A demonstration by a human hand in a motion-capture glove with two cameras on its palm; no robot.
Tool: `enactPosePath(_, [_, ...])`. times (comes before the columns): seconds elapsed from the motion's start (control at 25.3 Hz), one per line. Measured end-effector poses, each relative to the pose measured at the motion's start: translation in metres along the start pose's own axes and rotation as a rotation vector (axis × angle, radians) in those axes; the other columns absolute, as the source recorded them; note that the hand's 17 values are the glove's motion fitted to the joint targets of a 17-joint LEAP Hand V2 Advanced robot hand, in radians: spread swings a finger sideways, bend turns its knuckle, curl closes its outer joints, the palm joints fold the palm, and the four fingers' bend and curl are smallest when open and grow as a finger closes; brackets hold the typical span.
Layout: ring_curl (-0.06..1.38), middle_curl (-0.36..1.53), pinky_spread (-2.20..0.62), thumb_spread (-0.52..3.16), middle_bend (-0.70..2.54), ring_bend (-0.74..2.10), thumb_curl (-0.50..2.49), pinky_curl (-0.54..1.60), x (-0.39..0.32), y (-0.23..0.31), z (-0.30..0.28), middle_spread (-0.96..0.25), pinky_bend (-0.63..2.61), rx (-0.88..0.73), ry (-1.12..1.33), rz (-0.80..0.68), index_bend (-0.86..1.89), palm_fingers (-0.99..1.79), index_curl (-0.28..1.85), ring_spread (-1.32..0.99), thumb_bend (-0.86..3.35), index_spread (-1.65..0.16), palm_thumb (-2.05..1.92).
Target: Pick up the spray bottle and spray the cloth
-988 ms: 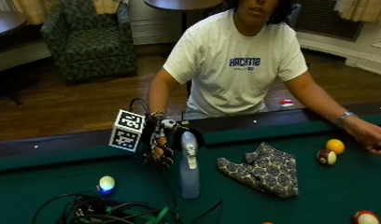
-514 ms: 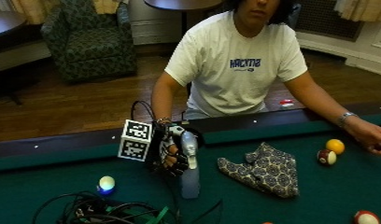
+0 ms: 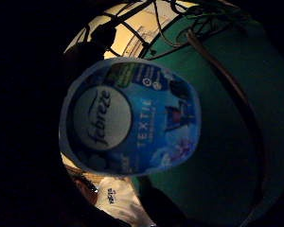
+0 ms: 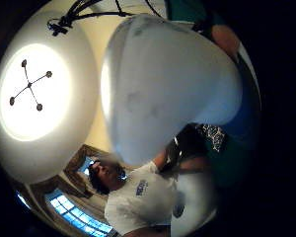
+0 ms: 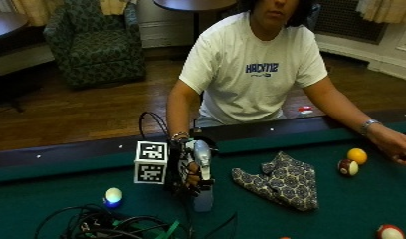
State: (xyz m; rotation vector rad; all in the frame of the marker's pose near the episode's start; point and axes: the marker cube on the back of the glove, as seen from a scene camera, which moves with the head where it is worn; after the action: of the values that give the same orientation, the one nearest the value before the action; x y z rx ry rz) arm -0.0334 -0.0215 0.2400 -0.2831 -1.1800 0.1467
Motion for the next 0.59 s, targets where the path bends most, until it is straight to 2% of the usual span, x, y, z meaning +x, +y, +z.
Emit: enactPosePath(0.59, [0.38, 0.41, 0.02, 0.98, 0.3, 0.47, 0.41, 0.29, -0.003, -0.022, 0.028, -0.23, 0.16, 0.019, -0.077, -0.005, 0.14, 0.95, 0.33, -0.2, -0.02, -0.35, 0.82])
